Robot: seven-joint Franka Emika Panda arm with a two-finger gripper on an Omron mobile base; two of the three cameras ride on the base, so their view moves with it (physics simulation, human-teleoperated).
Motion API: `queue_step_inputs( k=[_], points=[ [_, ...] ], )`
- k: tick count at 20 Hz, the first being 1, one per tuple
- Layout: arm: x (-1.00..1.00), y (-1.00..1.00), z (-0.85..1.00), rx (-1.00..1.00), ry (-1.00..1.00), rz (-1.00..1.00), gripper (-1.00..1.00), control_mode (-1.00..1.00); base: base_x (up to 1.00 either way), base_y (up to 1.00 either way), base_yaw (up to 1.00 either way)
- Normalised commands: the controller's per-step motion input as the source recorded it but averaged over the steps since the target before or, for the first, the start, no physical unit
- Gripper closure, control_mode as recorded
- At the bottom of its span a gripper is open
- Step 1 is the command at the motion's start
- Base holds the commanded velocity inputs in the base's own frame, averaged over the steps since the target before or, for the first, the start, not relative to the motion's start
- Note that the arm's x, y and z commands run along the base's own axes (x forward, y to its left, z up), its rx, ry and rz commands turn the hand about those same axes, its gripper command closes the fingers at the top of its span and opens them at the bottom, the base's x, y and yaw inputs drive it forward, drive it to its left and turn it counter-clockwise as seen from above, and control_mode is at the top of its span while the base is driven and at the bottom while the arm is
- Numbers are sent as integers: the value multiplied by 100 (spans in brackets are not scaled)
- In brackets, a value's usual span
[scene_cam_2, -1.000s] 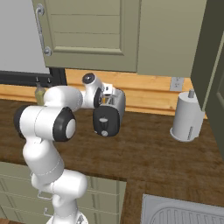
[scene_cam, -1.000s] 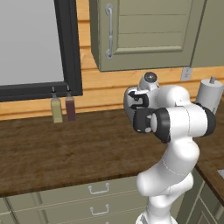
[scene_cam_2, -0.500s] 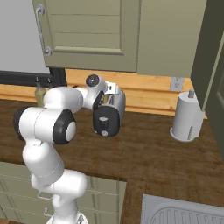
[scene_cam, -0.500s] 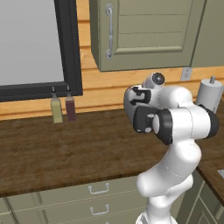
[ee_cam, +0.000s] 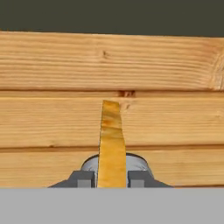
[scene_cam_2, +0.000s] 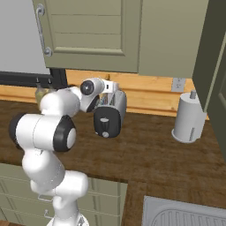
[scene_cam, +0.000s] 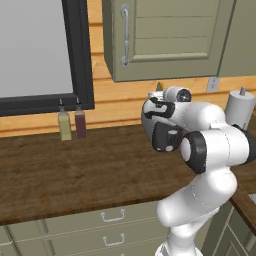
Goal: Start the toaster. Once the lever pops up, take the bread to the plate on the dining counter.
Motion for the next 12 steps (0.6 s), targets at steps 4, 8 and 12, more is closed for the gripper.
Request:
queue_step_inputs(
  k=[4, 8, 12],
  points=[
    [-54, -19, 24, 12, -17, 0, 100, -100, 0, 0, 0],
    [-76, -29, 37, 18, -1, 0, 100, -100, 0, 0, 0],
    [-92, -23, 68, 18, 0, 1, 100, -100, 0, 0, 0]
  ],
)
